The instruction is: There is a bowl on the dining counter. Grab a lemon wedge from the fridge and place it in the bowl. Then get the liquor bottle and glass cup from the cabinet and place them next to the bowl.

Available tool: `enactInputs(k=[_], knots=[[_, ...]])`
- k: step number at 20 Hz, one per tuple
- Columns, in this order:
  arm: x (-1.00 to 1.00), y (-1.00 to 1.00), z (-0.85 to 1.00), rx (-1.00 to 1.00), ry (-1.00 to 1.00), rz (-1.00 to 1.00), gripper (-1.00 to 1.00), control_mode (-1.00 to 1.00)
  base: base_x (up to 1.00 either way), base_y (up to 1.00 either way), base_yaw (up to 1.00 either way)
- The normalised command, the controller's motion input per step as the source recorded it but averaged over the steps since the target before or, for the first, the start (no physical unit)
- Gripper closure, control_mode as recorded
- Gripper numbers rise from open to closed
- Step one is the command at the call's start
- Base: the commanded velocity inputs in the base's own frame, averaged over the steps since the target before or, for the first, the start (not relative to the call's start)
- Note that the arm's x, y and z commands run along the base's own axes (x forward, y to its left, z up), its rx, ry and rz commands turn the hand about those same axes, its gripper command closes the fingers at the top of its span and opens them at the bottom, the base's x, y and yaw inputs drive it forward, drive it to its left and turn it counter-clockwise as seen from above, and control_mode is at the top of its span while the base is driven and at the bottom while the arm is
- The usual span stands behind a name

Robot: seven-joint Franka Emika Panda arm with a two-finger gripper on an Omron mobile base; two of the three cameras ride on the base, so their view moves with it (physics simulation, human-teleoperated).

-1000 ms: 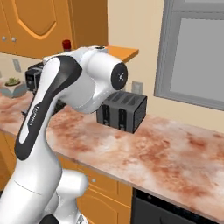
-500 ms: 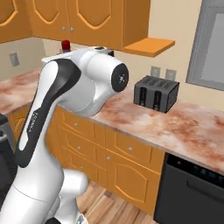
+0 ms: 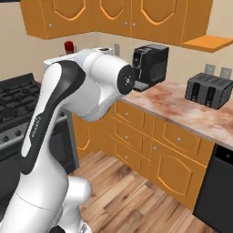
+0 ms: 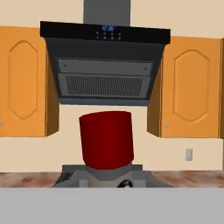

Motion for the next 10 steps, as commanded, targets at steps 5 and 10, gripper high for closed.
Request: enactInputs(k=[5, 10], knots=[[0.0, 0.0, 0.0, 0.0, 0.0, 0.0, 1.0, 1.0, -0.94, 0.09, 0.4], [0.0, 0.0, 0.0, 0.0, 0.0, 0.0, 1.0, 1.0, -0.94, -0.24, 0.42]])
